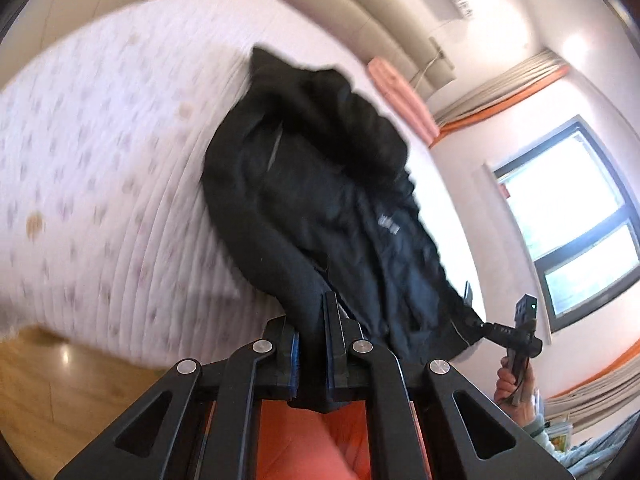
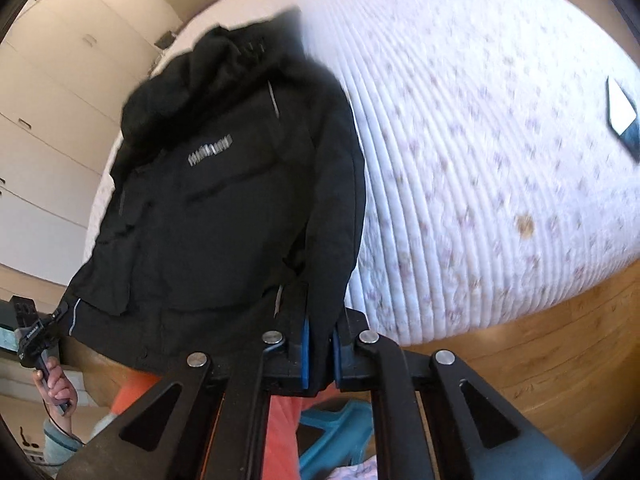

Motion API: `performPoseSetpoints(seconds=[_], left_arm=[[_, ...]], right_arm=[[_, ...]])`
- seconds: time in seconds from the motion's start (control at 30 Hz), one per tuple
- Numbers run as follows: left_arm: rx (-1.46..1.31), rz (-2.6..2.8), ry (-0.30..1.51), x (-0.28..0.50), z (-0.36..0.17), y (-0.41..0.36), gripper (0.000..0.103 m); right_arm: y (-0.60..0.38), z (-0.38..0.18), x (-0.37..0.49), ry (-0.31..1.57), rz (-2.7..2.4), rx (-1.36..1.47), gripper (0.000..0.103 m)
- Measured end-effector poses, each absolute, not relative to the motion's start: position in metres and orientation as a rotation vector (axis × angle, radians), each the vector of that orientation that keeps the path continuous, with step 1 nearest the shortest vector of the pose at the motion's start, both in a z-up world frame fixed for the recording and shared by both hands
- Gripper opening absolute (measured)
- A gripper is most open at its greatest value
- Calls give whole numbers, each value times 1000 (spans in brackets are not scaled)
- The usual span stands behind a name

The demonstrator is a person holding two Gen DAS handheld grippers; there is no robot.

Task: Fold large clothes

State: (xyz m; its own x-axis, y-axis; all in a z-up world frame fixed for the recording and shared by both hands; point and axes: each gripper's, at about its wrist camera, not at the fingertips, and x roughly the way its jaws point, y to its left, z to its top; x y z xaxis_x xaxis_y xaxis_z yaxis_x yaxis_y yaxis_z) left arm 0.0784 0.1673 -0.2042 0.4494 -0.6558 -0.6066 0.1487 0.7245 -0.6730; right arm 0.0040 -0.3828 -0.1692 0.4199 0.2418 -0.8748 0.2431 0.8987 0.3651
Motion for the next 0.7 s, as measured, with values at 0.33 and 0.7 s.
performPoseSetpoints(seconds=[0.33, 0.7], left_arm=[[-554, -539, 812, 169, -125, 169, 10], [-499, -390, 785, 371, -127, 151, 10]], right_arm=[[-405, -94, 74, 1022, 32, 545, 11], [-424, -75, 274, 993, -37, 548, 12]])
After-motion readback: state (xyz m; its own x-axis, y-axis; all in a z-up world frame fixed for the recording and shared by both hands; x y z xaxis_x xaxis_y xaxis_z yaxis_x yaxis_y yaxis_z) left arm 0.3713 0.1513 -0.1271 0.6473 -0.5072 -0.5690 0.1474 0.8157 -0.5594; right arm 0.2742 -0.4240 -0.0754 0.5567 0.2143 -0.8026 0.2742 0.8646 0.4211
